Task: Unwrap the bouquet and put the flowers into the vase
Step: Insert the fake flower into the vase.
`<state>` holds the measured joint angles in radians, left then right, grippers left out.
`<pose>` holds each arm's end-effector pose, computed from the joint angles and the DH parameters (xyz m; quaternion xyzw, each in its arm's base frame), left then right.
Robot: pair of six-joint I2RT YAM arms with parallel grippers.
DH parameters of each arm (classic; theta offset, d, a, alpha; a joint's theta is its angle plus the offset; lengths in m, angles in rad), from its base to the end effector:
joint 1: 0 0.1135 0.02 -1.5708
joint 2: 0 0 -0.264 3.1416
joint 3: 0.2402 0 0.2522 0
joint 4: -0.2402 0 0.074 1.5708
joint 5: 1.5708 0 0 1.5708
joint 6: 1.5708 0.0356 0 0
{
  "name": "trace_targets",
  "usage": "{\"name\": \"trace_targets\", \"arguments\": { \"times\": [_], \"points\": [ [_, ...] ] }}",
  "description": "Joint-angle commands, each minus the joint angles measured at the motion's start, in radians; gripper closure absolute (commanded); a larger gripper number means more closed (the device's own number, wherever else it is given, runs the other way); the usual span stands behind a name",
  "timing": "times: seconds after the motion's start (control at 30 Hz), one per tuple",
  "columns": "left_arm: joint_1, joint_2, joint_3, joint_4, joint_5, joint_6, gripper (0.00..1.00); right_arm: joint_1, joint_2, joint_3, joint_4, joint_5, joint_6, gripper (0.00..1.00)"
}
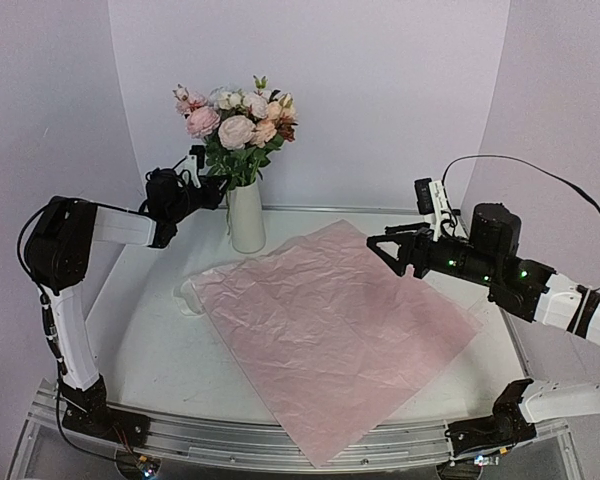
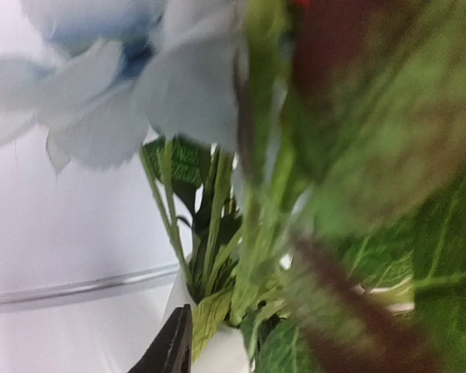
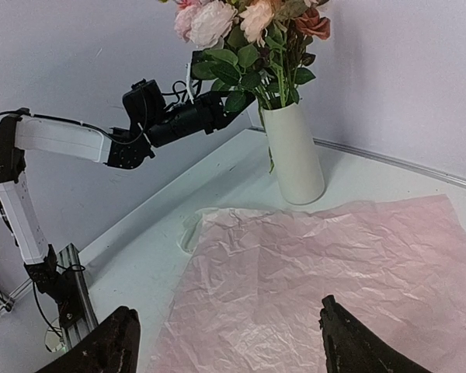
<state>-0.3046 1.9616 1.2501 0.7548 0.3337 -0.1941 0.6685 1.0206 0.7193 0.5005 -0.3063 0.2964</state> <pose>0.4285 -0.1469 0.2477 0.1574 0.6744 -0.2871 0.6618 0.1813 0.1569 0.3445 -0.2318 0.5932 0.4404 0.6327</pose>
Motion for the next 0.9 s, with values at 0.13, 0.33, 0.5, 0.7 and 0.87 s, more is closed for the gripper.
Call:
{"name": "trace_targets", "arguments": {
  "times": [0.13,0.33,0.5,0.7,0.87],
  "points": [
    [-0.004,-0.136,-0.040,-0.016,-0.047,-0.024,0.59,0.003,-0.015,0.038,0.029,-0.025,0.016,0.20],
    [-0.005,-0.211,-0.136,-0.022,-0.061,-0.036,0.56,0.003,-0.011,0.039,0.029,-0.026,0.022,0.19],
    [-0.004,-0.322,-0.237,-0.045,-0.071,-0.057,0.56,0.003,-0.021,0.039,0.028,-0.020,0.017,0.17],
    [-0.004,-0.470,-0.384,-0.099,-0.086,-0.116,0.55,0.003,-0.029,0.038,0.021,-0.017,0.002,0.02],
    [-0.004,-0.601,-0.524,-0.126,-0.093,-0.171,0.55,0.003,-0.029,0.031,0.009,-0.009,-0.012,0.02]
  ]
}}
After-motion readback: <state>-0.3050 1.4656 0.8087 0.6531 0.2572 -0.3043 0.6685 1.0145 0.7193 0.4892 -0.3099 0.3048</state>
